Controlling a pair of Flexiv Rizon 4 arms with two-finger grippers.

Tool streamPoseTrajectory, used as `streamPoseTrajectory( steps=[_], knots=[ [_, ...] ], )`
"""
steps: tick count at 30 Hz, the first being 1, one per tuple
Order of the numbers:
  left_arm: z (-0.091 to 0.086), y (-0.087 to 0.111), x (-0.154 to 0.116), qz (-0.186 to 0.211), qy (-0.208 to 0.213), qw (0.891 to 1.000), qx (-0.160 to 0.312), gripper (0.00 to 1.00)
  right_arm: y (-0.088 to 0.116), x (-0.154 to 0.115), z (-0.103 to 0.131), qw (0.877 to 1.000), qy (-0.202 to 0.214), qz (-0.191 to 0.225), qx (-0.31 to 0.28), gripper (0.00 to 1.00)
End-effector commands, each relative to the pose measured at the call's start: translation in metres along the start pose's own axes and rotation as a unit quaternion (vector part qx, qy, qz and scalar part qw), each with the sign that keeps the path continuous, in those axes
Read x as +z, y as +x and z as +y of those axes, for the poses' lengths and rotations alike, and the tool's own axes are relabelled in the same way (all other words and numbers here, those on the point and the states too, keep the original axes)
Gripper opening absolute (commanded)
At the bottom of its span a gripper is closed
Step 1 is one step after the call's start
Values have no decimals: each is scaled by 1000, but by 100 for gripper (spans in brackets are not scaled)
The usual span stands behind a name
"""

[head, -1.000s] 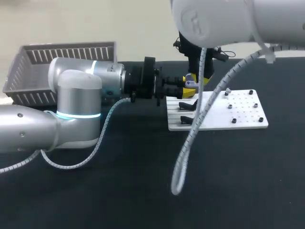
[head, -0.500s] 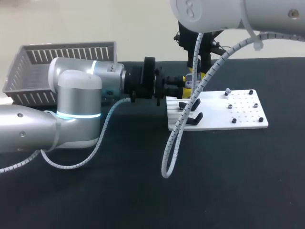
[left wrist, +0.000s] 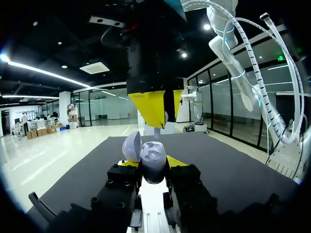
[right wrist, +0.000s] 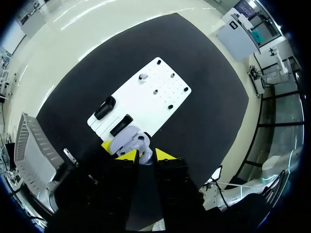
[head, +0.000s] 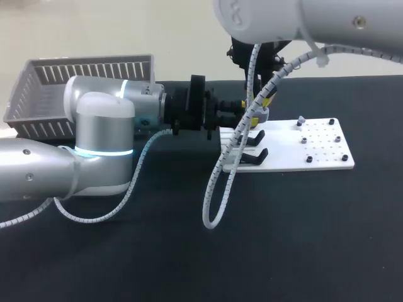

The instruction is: Pick up each earbud case from the left stands, insert the matching earbuds, close the lid, and place the case in the box.

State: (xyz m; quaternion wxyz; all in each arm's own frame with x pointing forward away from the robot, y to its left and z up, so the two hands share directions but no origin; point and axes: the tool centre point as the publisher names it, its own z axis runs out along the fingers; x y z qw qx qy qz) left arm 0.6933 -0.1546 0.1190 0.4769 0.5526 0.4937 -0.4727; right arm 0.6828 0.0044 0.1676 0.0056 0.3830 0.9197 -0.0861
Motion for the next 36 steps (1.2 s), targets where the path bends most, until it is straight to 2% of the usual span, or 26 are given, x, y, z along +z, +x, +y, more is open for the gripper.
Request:
streamPoseTrajectory(
  steps=[1, 36],
  knots=[
    [-1, 1, 0, -1, -3, 1000, 2, 0, -1, -1, 3, 1000, 1, 3, 0, 0],
    [-1, 1, 0, -1, -3, 1000, 2, 0, -12, 20, 6, 1000, 7, -5, 16, 0]
  ],
)
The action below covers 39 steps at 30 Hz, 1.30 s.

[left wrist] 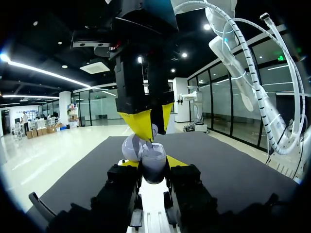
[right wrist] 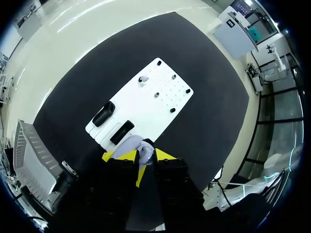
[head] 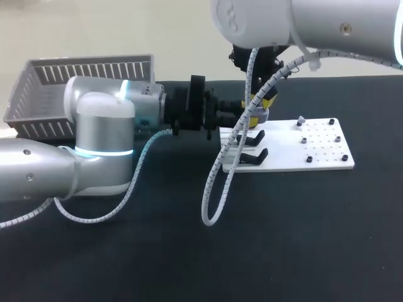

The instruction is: Pick up each earbud case from the left stands, insert the matching earbuds, close the lid, and place the case in the box.

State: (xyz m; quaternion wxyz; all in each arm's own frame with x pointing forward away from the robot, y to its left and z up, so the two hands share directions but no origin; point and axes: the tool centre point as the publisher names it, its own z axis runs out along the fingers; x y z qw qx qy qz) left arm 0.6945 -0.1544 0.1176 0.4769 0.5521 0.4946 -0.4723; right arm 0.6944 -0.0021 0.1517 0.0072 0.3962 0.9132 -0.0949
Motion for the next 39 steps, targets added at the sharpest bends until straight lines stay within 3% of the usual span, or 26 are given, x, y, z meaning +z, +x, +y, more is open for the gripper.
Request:
streamPoseTrajectory(
  steps=[1, 2, 4, 6, 8, 10, 11, 12, 13, 18, 23, 29, 33, 39],
  knots=[
    [-2, -1, 0, -2, -2, 1000, 2, 0, 0, 4, 0, 1000, -2, -2, 1, 0],
    [-2, -1, 0, -2, -2, 1000, 2, 0, 0, 5, 0, 1000, -2, -2, 1, 0],
    [-2, -1, 0, -2, -2, 1000, 2, 0, -1, 7, -1, 1000, -2, -1, 1, 14],
    [-2, -1, 0, -2, -2, 1000, 2, 0, -1, 8, -1, 1000, -3, 3, 1, 13],
    [-2, -1, 0, -2, -2, 1000, 2, 0, 0, 9, -2, 1000, -7, 6, 0, 34],
    [-2, -1, 0, -2, -2, 1000, 2, 0, 1, 9, -3, 1000, -11, 9, -1, 48],
    [-2, -1, 0, -2, -2, 1000, 2, 0, 2, 8, -4, 1000, -12, 9, -1, 78],
    [-2, -1, 0, -2, -2, 1000, 2, 0, 2, 8, -5, 1000, -14, 8, -1, 96],
    [-2, -1, 0, -2, -2, 1000, 2, 0, 3, 7, -7, 1000, -17, 9, -1, 100],
    [-2, -1, 0, -2, -2, 1000, 2, 0, 9, -5, -20, 999, -42, 10, -5, 100],
    [-2, -1, 0, -2, -2, 1000, 2, 0, 20, -21, -41, 994, -90, -7, -53, 100],
    [-2, -1, 0, -2, -2, 1000, 2, 0, 20, -30, -67, 974, -153, -115, -123, 100],
    [-2, -1, 0, -2, -2, 1000, 2, 0, 8, -28, -85, 962, -184, -163, -115, 100],
    [-2, -1, 0, -2, -2, 1000, 2, 0, -22, -22, -104, 952, -217, -197, -94, 100]
  ],
)
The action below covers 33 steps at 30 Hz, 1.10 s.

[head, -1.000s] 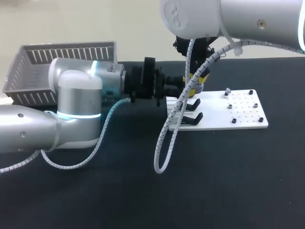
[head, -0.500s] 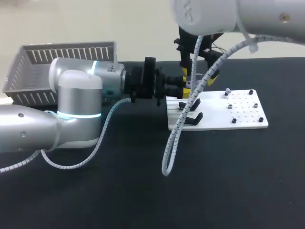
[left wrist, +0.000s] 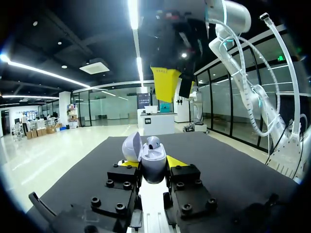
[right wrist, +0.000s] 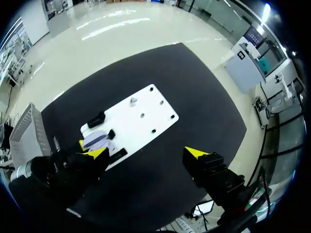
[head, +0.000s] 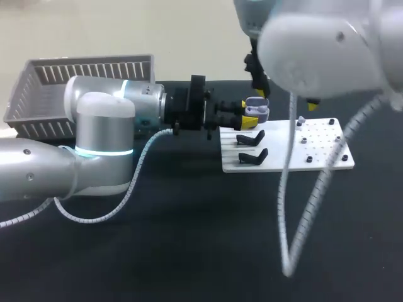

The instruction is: Pick up each earbud case from the left stands, insert the matching earbuds, close the lid, and place the case in the box.

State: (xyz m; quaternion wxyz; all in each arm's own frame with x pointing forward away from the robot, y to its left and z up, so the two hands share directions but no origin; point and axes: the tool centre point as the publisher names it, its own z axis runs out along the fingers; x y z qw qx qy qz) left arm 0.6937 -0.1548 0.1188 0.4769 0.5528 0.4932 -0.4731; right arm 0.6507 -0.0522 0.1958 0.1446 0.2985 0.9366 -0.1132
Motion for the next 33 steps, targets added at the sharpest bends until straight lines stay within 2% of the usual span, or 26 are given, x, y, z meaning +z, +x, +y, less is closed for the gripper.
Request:
streamPoseTrajectory(
  steps=[1, 6, 14, 22, 33],
  knots=[
    [-2, 1, 0, -1, -3, 1000, 1, 0, -6, 11, -36, 982, -174, -74, 13, 100],
    [-2, 1, 0, -1, -3, 1000, 1, 0, -29, 23, -42, 977, -206, -49, 9, 100],
    [-2, 1, 0, -1, -3, 1000, 1, 0, -52, 47, -25, 971, -237, -13, -40, 100],
    [-2, 1, 0, -1, -3, 1000, 1, 0, -69, 81, -16, 969, -235, -7, -82, 100],
    [-2, 1, 0, -1, -3, 1000, 1, 0, -69, 124, 10, 968, -211, 10, -138, 99]
  ],
)
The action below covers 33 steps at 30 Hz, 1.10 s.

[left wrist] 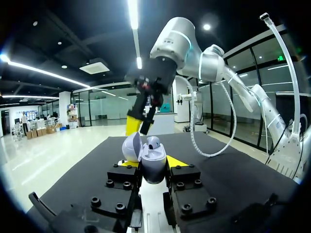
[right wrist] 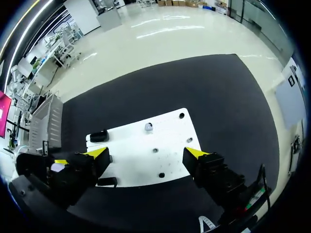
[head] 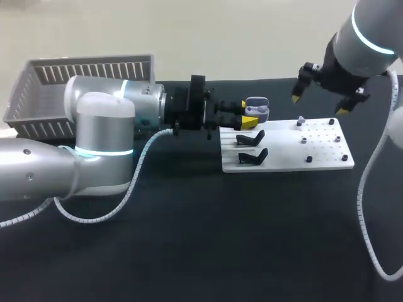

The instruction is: Pick up each earbud case from the left stands, insert the matching earbuds, close the lid, and place the case in the box.

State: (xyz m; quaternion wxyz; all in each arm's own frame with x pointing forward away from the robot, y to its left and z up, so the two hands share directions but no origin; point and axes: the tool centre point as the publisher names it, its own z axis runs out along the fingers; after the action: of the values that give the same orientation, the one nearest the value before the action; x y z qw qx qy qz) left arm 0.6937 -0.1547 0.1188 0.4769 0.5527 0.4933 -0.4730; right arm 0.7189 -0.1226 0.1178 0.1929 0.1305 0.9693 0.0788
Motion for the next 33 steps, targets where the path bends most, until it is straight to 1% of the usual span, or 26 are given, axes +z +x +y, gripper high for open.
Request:
streamPoseTrajectory(
  steps=[1, 2, 3, 6, 10, 11, 12, 13, 17, 21, 33],
  knots=[
    [-2, 1, 0, -1, -3, 1000, 2, 0, -9, 26, 4, 1000, 12, 19, -2, 96],
    [-2, 1, 0, -1, -3, 1000, 2, 0, -11, 30, 2, 1000, 15, 24, -2, 90],
    [-2, 1, 0, -1, -3, 1000, 2, 0, -12, 34, 0, 999, 16, 28, 0, 87],
    [-2, 1, 0, -1, -3, 1000, 2, 0, -14, 41, -5, 999, 14, 37, 2, 83],
    [-2, 1, 0, -1, -3, 1000, 2, 0, -14, 47, -6, 999, 13, 50, 1, 74],
    [-2, 1, 0, -1, -3, 1000, 2, 0, -13, 49, -6, 999, 12, 51, 1, 67],
    [-2, 1, 0, -1, -3, 1000, 2, 0, -13, 52, -6, 998, 11, 56, 1, 65],
    [-2, 1, 0, -1, -3, 1000, 2, 0, -13, 54, -6, 998, 10, 59, 1, 66],
    [-2, 1, 0, -1, -3, 1000, 2, 0, -13, 60, -3, 998, 6, 68, -2, 61],
    [-2, 1, 0, -1, -3, 1000, 2, 0, -13, 67, 1, 997, 4, 76, -6, 50],
    [-2, 1, 0, -1, -3, 1000, 2, 0, -12, 89, 1, 995, 9, 100, -8, 49]
  ],
)
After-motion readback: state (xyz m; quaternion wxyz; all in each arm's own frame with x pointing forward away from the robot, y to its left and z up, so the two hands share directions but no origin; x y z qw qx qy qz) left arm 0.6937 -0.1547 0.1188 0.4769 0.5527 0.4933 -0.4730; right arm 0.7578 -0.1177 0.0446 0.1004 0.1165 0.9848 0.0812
